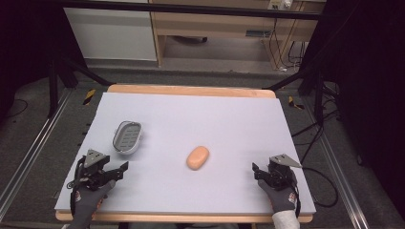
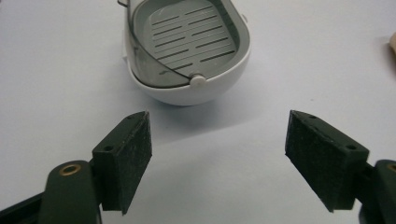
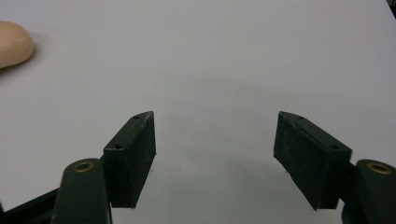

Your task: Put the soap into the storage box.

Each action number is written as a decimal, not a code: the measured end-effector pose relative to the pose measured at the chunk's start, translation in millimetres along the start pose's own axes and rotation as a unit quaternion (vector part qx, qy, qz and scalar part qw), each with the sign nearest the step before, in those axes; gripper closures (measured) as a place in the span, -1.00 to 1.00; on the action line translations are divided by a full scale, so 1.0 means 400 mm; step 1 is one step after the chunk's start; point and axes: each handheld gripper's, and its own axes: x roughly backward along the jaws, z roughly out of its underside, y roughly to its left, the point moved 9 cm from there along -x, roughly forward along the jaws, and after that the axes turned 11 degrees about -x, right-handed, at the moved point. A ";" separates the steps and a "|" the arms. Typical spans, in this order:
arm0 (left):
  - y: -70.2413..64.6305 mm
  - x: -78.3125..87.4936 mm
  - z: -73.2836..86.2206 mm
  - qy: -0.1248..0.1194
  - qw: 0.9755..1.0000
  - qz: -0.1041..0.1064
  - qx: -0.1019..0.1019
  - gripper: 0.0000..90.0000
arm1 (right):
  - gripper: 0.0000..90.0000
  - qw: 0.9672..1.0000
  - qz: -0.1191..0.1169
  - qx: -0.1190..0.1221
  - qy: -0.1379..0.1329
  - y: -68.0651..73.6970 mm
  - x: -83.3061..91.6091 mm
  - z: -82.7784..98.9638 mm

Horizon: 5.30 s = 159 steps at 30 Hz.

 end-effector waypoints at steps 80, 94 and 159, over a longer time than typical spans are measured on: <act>-0.309 -0.105 -0.227 -0.018 0.992 0.100 -0.075 -0.39 | -0.27 1.000 -0.006 0.002 0.001 0.000 0.002 -0.012; -0.373 -0.148 -0.263 -0.016 0.990 0.112 -0.088 -0.39 | -0.25 1.000 -0.008 0.002 0.003 0.002 0.001 -0.012; -0.499 -0.330 -0.234 0.084 0.979 0.128 -0.132 -0.48 | -0.21 1.000 -0.013 0.002 0.012 0.004 0.002 -0.010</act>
